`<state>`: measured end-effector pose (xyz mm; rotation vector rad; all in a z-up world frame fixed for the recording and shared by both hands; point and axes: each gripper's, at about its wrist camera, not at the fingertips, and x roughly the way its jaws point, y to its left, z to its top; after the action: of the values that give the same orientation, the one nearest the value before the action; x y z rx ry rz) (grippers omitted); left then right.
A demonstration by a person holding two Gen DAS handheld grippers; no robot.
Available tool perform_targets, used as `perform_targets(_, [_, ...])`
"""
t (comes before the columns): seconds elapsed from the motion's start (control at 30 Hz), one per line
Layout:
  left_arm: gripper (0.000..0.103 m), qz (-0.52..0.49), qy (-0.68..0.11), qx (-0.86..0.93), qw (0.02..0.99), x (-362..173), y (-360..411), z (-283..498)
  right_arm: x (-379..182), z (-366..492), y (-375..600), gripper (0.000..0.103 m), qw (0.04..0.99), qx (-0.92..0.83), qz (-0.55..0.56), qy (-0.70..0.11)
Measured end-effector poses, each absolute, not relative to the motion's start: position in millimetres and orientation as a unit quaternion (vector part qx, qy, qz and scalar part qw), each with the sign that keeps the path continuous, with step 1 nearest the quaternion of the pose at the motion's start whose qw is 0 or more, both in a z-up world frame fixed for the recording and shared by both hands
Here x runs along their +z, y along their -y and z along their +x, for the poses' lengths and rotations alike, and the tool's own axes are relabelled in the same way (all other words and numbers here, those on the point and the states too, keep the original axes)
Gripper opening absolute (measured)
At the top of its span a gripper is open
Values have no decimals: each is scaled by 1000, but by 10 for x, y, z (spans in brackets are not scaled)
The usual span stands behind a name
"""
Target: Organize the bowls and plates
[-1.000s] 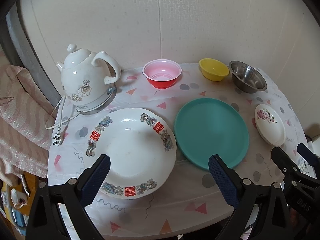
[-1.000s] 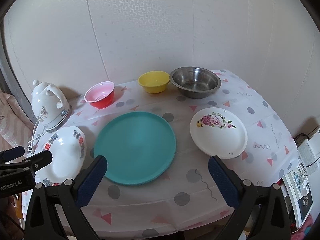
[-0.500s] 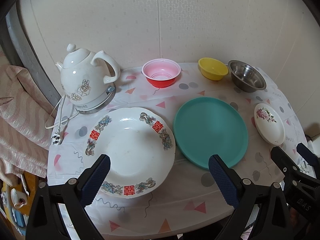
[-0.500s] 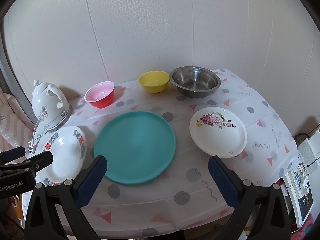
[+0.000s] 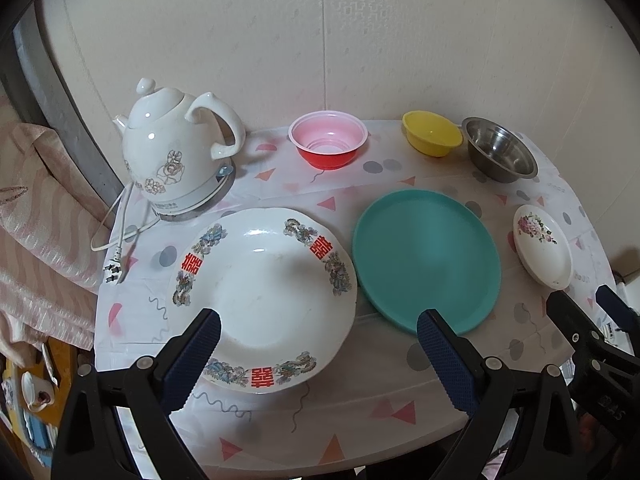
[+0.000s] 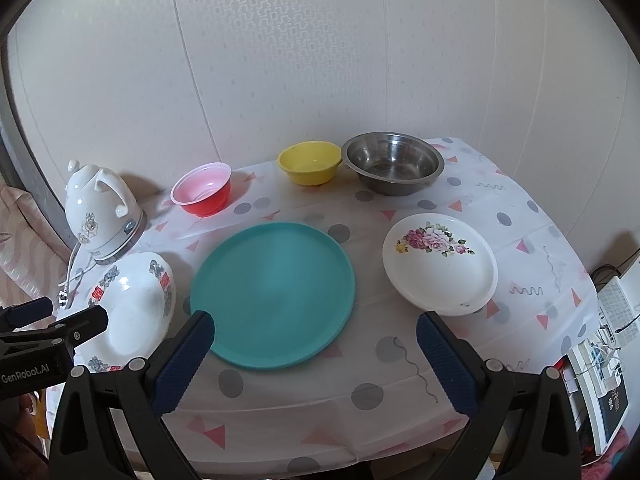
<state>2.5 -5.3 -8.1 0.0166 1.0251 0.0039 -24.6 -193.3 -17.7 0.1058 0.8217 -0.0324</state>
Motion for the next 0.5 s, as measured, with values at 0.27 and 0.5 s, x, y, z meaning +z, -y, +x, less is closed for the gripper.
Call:
perform_targets(0.27, [99, 0, -503, 9, 864, -136, -19, 88, -218, -212, 1906, 103, 913, -10, 50, -405])
perform_targets(0.5, [100, -64, -514, 0, 856, -211, -382, 203, -326, -147, 1853, 103, 902, 4, 41, -429])
